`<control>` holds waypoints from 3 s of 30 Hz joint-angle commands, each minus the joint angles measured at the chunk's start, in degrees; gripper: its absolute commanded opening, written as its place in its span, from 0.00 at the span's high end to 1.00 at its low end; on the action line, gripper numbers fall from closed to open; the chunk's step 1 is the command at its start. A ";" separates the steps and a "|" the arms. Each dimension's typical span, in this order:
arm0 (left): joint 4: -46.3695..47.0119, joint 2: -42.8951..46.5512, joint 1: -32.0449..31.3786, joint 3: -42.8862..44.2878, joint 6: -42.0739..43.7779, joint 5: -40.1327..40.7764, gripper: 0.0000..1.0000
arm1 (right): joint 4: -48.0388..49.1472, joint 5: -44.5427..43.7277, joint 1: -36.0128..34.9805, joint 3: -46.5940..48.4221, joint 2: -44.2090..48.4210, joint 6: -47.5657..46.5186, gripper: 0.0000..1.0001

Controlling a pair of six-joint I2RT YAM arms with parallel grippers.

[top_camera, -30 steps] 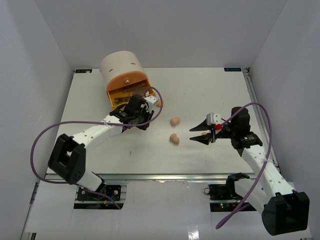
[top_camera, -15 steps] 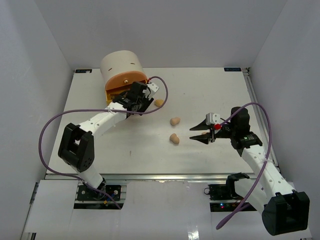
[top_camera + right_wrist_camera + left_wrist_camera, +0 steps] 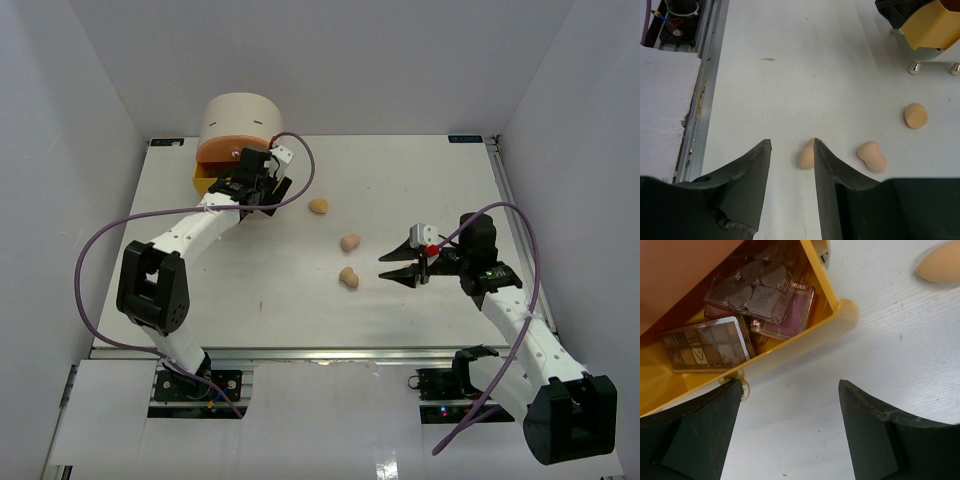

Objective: Organize the makeup

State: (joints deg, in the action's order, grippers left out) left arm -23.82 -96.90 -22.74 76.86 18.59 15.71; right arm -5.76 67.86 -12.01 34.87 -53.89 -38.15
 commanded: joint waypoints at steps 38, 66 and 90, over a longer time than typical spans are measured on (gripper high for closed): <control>29.72 18.83 8.02 -17.02 -26.71 -19.62 0.35 | 1.89 0.96 2.98 1.69 -0.89 0.18 0.54; 52.18 -4.93 21.44 -25.05 -52.23 -32.39 0.40 | 1.89 1.10 3.75 1.96 -1.49 0.67 0.55; 64.00 -14.21 22.04 -22.68 -64.86 -27.04 0.45 | 1.89 0.87 3.84 2.13 -2.10 0.80 0.54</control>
State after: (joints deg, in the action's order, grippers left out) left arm 38.22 -110.95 -0.93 51.66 -44.52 -12.46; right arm -5.72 67.68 -8.58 34.98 -55.61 -37.65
